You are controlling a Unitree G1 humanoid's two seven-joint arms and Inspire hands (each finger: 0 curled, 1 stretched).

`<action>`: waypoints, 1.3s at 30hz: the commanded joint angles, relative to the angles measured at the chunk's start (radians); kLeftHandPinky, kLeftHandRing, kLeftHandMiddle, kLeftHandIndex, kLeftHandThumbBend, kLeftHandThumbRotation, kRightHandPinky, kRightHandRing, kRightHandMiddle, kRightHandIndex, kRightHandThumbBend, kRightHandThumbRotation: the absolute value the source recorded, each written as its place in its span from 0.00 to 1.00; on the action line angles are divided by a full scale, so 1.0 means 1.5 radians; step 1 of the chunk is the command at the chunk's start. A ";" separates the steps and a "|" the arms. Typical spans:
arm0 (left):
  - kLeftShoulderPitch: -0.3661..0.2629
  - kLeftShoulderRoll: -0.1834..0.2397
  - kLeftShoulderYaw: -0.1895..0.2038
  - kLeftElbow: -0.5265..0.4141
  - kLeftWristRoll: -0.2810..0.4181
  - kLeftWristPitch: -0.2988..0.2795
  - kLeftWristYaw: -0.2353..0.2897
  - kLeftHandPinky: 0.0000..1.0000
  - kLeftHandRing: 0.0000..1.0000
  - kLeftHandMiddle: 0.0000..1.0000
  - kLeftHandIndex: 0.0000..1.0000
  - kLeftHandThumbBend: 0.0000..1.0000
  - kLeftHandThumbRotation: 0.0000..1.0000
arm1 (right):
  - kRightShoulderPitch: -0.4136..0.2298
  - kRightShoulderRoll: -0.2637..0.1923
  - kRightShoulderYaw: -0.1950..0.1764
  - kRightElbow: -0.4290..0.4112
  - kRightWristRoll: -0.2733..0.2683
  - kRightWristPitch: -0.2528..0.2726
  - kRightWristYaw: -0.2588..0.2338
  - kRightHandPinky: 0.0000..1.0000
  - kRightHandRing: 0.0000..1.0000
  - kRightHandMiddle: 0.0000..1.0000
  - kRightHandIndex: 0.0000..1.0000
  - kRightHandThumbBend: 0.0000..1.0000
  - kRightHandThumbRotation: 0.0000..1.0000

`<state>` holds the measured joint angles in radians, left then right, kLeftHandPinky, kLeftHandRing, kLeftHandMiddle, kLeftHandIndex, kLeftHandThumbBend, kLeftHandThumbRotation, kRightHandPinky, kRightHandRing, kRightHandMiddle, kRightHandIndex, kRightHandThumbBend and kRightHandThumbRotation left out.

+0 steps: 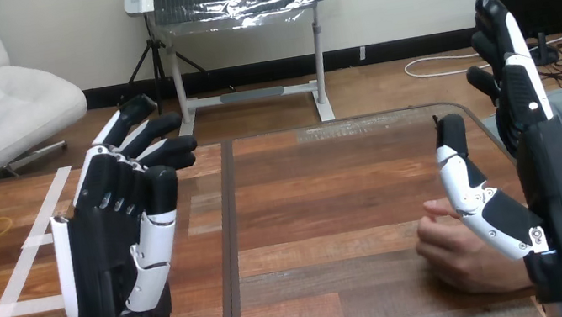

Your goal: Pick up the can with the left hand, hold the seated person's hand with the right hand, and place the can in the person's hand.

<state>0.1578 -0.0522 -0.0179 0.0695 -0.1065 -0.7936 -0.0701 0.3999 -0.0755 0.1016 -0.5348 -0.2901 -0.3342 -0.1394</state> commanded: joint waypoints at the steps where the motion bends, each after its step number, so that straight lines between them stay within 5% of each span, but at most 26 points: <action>1: -0.019 -0.009 -0.002 -0.006 0.003 -0.011 0.001 0.62 0.65 0.71 0.76 0.58 0.63 | -0.019 0.001 -0.008 -0.018 0.008 0.002 0.010 0.93 0.99 1.00 0.99 0.00 0.00; 39: -0.022 -0.001 0.001 -0.006 0.008 -0.007 -0.002 0.62 0.65 0.72 0.77 0.58 0.64 | -0.027 0.005 0.020 -0.016 0.067 0.072 0.094 0.85 0.97 1.00 1.00 0.00 0.00</action>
<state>0.1578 -0.0512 -0.0179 0.0697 -0.1051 -0.7935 -0.0707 0.3997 -0.0773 0.1237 -0.5366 -0.2084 -0.2288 -0.0048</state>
